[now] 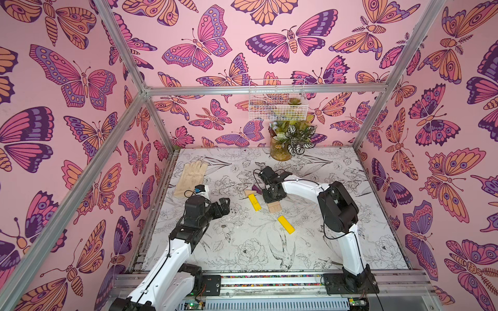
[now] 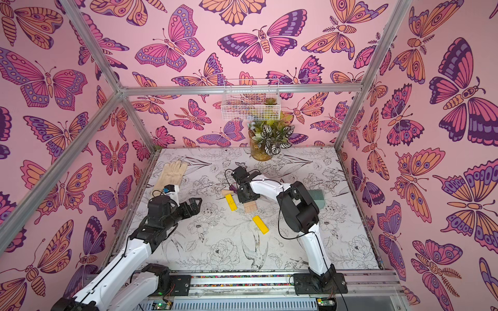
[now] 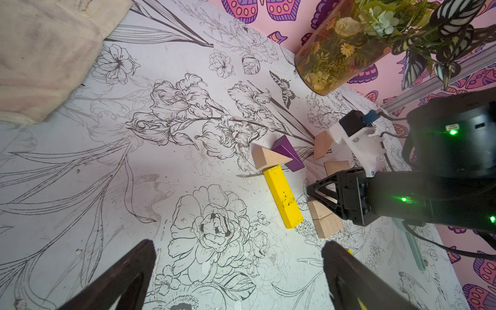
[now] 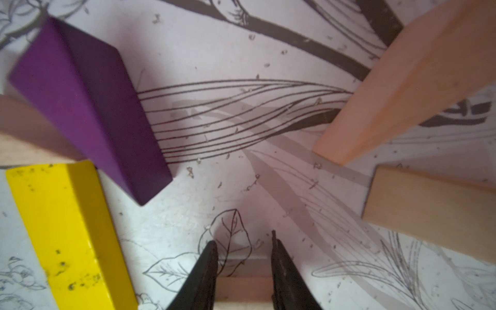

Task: Assemble a small pinwheel with building blocks
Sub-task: Adjust the building block at the center of the board.

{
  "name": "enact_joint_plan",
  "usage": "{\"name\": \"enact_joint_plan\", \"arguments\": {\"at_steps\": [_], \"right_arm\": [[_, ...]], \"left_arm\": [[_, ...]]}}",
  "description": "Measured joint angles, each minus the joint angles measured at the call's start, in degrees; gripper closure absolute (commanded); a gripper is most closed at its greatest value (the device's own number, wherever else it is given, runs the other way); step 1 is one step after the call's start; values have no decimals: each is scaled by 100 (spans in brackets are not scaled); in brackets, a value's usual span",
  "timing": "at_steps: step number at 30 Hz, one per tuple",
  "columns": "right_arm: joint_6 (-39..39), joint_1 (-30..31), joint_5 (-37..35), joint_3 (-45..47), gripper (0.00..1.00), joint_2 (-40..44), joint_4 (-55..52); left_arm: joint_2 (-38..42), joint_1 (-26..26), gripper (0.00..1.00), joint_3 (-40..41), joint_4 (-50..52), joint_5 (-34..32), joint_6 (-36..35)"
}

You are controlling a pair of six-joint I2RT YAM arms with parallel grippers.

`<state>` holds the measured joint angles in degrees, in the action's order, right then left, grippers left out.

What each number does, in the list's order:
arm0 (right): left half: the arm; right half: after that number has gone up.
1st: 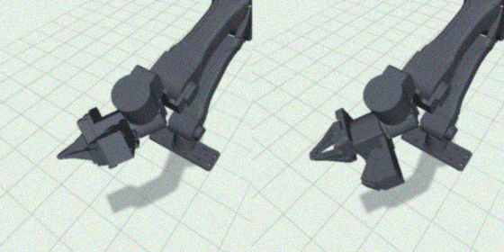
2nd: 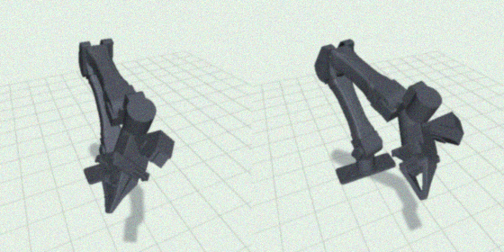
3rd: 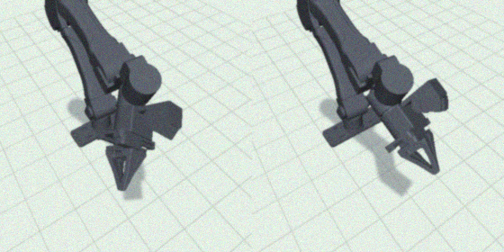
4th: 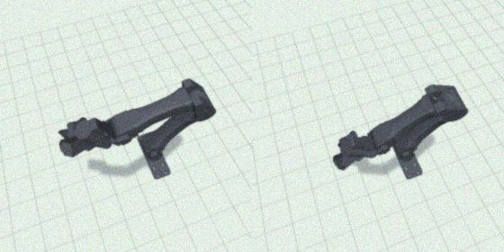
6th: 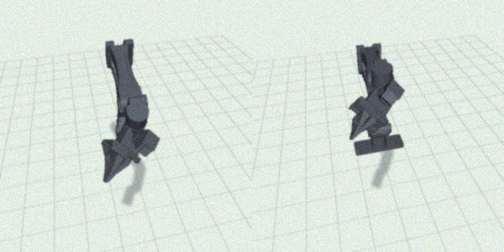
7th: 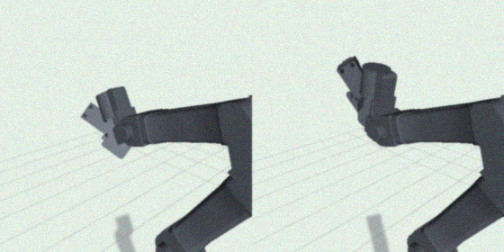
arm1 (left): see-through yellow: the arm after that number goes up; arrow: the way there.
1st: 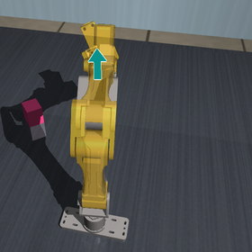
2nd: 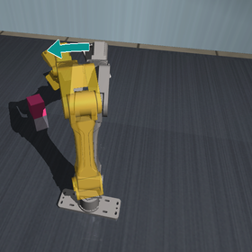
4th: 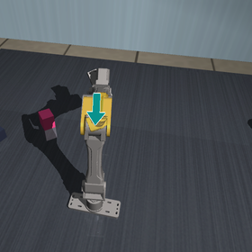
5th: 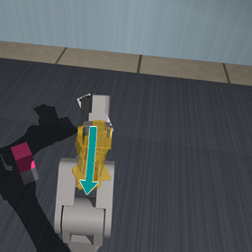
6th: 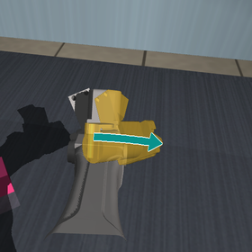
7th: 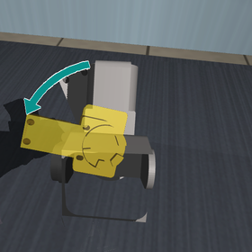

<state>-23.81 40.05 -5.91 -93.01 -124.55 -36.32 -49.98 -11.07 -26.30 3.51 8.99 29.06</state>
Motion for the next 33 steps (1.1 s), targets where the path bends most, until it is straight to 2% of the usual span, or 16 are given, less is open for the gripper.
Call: {"name": "enact_joint_plan", "arguments": {"at_steps": [14,24,33], "right_arm": [[-17,0,0,101,62,59,68],[-15,-7,4,90,55,79,42],[37,-155,90,-822,49,90,-179]], "left_arm": [[0,0,0,2,0,0,42],[-4,0,0,7,0,-2,39],[-610,-63,0,-256,205,20,-66]]}}
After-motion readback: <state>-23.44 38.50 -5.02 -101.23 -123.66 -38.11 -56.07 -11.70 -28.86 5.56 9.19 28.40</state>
